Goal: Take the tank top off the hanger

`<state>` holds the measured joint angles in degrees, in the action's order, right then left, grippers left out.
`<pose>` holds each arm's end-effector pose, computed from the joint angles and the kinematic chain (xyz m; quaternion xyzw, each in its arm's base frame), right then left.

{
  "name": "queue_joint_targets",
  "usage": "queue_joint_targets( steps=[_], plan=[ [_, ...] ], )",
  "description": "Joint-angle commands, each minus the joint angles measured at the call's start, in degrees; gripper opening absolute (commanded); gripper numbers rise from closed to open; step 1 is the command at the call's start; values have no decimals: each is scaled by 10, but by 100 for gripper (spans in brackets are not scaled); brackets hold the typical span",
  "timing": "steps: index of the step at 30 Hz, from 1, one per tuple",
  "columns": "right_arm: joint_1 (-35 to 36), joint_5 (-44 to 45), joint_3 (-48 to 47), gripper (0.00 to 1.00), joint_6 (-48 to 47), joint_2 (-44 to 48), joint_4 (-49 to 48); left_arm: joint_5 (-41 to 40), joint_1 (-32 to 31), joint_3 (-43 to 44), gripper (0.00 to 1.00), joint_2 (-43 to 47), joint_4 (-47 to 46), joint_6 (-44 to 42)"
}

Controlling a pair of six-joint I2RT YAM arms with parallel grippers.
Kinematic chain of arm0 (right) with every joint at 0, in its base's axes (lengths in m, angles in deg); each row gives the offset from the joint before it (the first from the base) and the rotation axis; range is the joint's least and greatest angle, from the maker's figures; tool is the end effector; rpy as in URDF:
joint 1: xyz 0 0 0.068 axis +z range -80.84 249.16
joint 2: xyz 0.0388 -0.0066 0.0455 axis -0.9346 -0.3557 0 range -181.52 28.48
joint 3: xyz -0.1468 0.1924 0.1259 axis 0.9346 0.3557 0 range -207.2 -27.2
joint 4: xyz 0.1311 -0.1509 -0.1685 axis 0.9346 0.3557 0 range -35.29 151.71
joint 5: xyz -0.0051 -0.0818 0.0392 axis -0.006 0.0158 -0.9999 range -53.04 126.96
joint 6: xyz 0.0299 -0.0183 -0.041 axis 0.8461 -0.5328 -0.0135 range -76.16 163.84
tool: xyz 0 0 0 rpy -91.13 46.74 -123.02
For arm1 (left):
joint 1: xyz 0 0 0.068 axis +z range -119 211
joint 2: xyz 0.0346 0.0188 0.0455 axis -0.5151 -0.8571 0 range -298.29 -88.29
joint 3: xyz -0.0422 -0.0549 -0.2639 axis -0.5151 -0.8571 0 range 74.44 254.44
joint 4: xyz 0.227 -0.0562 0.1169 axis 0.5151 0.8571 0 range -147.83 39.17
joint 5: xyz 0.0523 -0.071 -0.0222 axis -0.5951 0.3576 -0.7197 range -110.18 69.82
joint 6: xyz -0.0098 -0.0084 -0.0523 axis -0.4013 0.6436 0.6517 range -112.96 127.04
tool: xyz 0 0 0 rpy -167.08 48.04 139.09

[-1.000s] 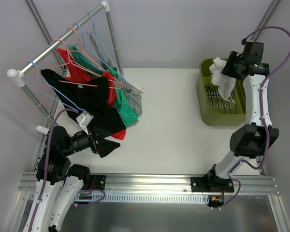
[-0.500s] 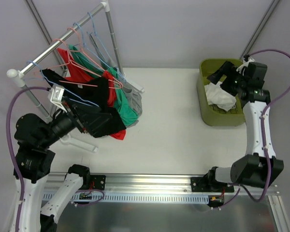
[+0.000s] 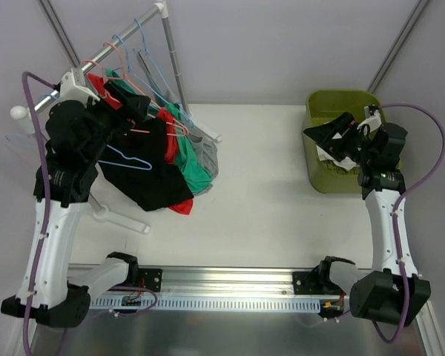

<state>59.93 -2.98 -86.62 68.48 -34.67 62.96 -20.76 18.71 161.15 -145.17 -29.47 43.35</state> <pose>0.2486 -0.0171 0.3719 0.0071 0.7612 0.3423 0.5507 0.1642 -0.0354 0.5114 -0.1488 0.6819 -0.2915 0.6542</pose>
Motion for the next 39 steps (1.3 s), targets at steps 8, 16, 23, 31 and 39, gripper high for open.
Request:
queue_joint_targets(
  steps=[8,16,23,31,39],
  plan=[
    [-1,-34,8,100,-6,63,-32,-183,-2,54,69,-96,4,5],
    [-1,-50,-1,100,-4,72,-32,-225,-2,39,59,-132,4,36],
    [-1,-51,-1,99,-6,72,-33,-256,-2,20,43,-145,2,62],
    [2,-52,4,99,-6,74,-35,-262,-2,0,28,-143,2,84],
    [6,-52,5,100,-4,80,-39,-269,-3,3,7,-111,1,90]
  ],
)
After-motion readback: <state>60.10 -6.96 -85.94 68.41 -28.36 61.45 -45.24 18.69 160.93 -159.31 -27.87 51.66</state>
